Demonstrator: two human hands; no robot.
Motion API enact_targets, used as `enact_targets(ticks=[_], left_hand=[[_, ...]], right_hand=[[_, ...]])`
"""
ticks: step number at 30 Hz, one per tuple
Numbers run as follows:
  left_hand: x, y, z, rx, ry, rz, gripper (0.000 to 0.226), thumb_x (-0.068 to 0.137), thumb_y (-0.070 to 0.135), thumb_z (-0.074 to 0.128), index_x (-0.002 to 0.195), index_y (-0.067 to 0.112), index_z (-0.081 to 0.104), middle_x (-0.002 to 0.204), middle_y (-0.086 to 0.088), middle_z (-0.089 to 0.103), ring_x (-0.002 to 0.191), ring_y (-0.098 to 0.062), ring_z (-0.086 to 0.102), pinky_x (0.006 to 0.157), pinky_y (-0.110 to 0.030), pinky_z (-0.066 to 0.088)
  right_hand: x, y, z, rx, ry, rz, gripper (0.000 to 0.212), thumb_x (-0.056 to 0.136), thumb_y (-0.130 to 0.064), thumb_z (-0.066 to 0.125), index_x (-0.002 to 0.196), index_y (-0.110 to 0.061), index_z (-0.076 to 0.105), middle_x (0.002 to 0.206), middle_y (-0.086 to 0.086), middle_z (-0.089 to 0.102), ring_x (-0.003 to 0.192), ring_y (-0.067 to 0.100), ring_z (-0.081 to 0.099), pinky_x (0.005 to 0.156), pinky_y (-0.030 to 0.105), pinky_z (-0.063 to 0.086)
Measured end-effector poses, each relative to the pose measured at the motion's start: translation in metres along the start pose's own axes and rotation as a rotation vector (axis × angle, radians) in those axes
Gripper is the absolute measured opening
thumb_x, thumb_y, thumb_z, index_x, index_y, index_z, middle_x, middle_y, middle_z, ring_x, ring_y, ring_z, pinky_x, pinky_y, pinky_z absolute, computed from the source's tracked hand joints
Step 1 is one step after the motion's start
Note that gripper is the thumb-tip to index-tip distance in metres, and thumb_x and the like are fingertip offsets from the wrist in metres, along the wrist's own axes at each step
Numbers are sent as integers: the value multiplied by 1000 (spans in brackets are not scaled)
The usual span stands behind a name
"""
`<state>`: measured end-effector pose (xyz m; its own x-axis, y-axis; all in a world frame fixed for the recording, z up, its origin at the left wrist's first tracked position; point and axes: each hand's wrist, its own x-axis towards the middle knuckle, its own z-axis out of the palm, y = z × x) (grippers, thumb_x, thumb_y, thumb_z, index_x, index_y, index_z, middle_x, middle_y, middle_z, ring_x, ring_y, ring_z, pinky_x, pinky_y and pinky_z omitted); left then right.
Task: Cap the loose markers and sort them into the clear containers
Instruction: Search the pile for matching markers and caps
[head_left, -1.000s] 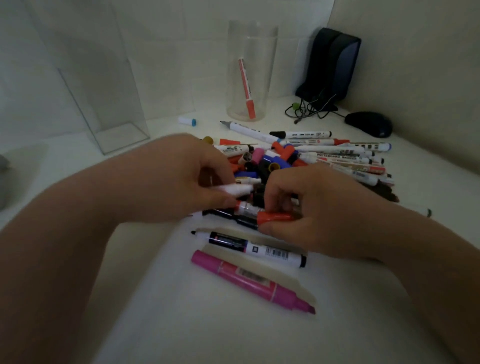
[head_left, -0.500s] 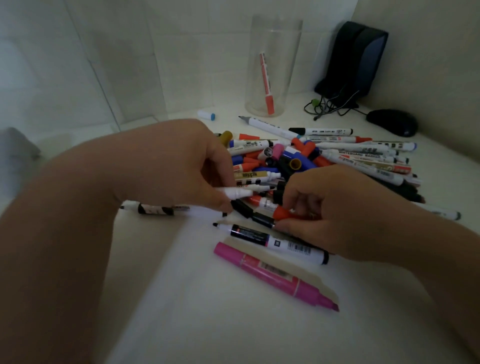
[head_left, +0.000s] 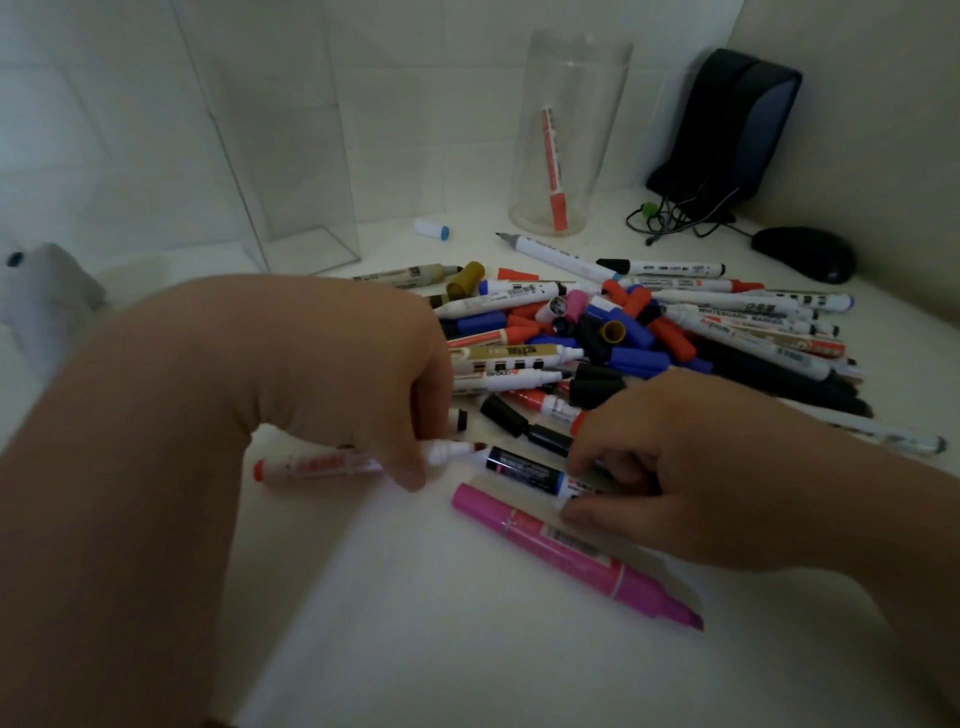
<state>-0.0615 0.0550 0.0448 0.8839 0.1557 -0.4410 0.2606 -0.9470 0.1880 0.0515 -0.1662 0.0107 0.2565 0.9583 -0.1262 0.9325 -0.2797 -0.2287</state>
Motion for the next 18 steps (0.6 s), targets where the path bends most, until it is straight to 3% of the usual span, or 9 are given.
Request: enact_targets(ticks=[2,6,10,18], left_hand=[[4,-8,3,10,93,-1,29,59,62,84,80,48,70,73,33,67,72,9,64,68,-16,49],[5,-4,7,23,90,-1,33,57,65,83,80,45,70,73,36,65,73,11,62,69,-17,50],[10,-4,8,70,96,-8,37,55,68,83,80,44,69,74,39,62,74,13,60,68,-16,50],[20,-2,10,126,96,-10,44,51,73,82,81,43,67,77,43,58,76,17,57,66,-16,50]], right_hand=[[-1,2,0,5,19,1,27,81,-67,54,84,-40,58,80,-21,55,78,2,54,59,21,44],[-7,1,-7,49,32,25,47,70,-80,52,77,-34,60,62,-6,55,60,12,56,52,28,49],[-12,-13,-15,-84,-135,66,64,57,-90,43,79,-31,55,65,-9,54,62,7,53,61,24,52],[-10,-14,-14,-206,-184,76,58,68,-84,45,79,-28,55,68,-9,56,66,5,55,68,26,53]])
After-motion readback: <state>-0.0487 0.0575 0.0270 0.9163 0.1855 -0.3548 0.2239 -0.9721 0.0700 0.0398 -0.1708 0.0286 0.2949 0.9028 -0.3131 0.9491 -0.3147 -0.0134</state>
